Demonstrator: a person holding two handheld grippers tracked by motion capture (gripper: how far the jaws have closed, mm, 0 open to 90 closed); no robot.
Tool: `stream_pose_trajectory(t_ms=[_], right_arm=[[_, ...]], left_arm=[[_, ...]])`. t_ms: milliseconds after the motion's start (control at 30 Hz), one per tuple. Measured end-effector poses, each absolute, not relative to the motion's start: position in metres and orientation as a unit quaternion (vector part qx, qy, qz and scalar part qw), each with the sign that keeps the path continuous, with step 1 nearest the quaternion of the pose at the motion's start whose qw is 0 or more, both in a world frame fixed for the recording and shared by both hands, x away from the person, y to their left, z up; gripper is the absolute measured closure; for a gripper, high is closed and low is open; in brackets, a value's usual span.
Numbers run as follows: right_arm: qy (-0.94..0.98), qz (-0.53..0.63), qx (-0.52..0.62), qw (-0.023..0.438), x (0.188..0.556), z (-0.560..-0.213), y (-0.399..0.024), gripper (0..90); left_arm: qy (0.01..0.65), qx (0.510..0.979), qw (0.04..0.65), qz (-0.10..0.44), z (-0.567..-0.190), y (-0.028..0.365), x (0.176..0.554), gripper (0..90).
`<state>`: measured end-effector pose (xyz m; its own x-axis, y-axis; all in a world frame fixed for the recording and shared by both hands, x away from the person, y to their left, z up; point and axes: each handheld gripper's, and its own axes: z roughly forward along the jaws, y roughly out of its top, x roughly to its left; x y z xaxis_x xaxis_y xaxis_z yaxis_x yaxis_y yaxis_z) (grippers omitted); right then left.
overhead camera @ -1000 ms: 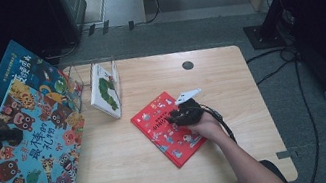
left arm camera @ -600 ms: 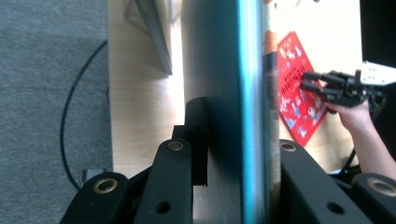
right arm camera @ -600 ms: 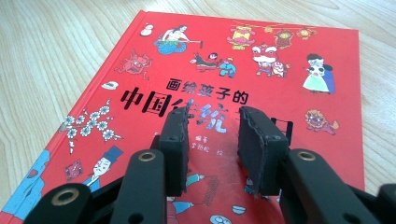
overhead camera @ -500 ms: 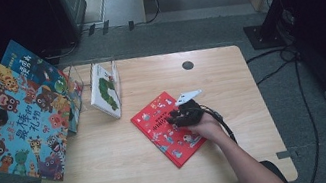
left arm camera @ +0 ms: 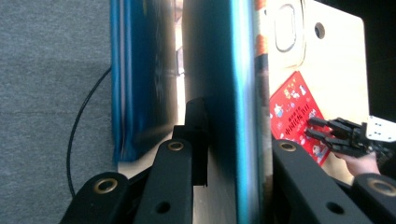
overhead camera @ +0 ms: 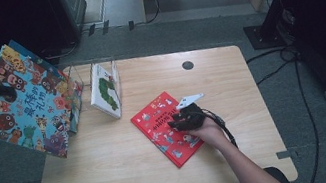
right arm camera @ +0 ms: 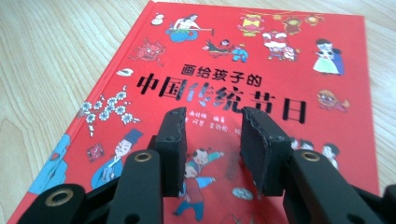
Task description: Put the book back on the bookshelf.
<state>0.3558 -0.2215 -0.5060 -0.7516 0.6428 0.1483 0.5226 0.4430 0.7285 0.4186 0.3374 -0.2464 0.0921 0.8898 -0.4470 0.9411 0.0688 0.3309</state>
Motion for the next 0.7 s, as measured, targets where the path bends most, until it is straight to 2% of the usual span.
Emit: stream_pose_trajectory(t_ms=[567, 700], right_arm=[[0.830, 0.404, 0.367, 0.113, 0.335, -0.504, -0.243, 60.0], [0.825, 0.406, 0.375, 0.113, 0.334, -0.506, -0.241, 60.0]], left_arm=[[0.661, 0.701, 0.265, -0.026, -0.257, 0.325, 0.472, 79.2], [0.664, 0.706, 0.244, -0.022, -0.259, 0.320, 0.481, 80.2]])
